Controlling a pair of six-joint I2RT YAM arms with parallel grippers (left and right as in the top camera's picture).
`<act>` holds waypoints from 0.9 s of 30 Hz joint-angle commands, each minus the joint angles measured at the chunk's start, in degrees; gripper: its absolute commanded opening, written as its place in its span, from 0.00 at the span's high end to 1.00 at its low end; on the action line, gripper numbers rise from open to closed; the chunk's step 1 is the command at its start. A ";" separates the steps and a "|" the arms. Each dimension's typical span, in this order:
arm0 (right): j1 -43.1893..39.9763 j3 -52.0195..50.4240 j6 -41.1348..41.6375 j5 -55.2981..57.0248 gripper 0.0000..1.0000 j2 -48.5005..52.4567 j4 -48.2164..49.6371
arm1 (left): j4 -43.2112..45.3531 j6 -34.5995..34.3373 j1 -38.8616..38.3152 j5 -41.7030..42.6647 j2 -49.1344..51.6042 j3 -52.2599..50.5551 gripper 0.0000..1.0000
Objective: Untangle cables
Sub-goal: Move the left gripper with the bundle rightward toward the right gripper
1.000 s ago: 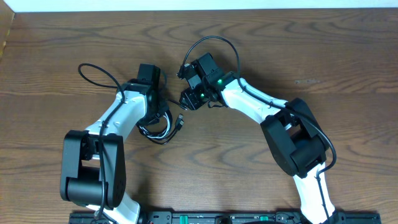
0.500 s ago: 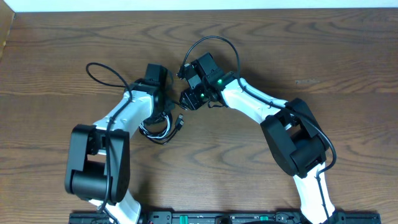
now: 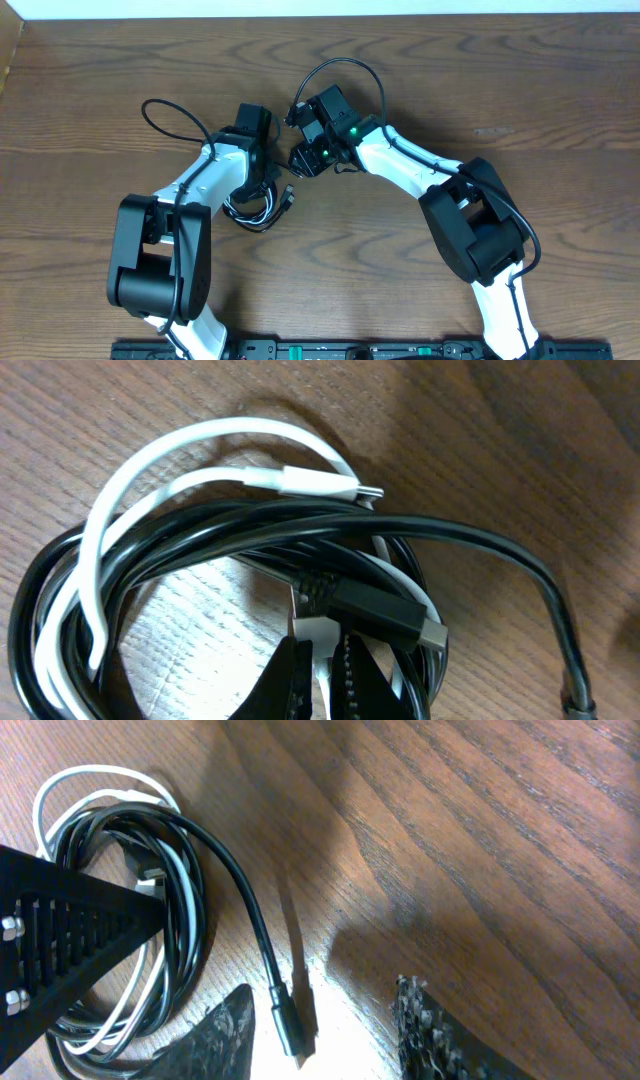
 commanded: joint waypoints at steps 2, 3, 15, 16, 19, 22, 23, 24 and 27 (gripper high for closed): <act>-0.09 0.11 -0.50 -0.13 0.59 0.59 -0.09 | -1.42 5.11 0.31 -0.26 2.21 -0.13 0.93; -0.09 0.11 -0.50 -0.13 0.59 0.59 -0.09 | -1.70 6.19 0.31 -0.26 1.86 0.31 0.93; -0.13 0.11 -0.50 -0.13 0.59 0.59 -0.24 | -7.87 6.99 0.28 1.20 -3.74 0.68 0.92; -0.13 0.11 -0.50 -0.13 0.59 0.59 -0.24 | -7.98 6.95 0.28 1.20 -3.74 0.42 0.87; -0.13 0.11 -0.50 -0.13 0.59 0.59 -0.26 | -6.84 5.77 0.28 1.22 -3.72 -0.66 0.77; -0.13 0.11 -0.50 -0.13 0.59 0.59 -0.24 | -4.63 5.16 0.28 1.27 -3.69 -1.01 0.77; -0.13 0.11 -0.50 -0.13 0.59 0.59 -0.24 | -4.50 4.87 0.26 1.44 -3.69 -1.01 0.77; -0.13 0.11 -0.50 -0.13 0.59 0.59 -0.24 | -4.22 4.35 0.24 1.81 -3.69 -1.01 0.77; -0.13 0.11 -0.50 -0.13 0.59 0.59 -0.24 | -3.76 3.32 0.17 2.51 -3.50 -1.05 0.77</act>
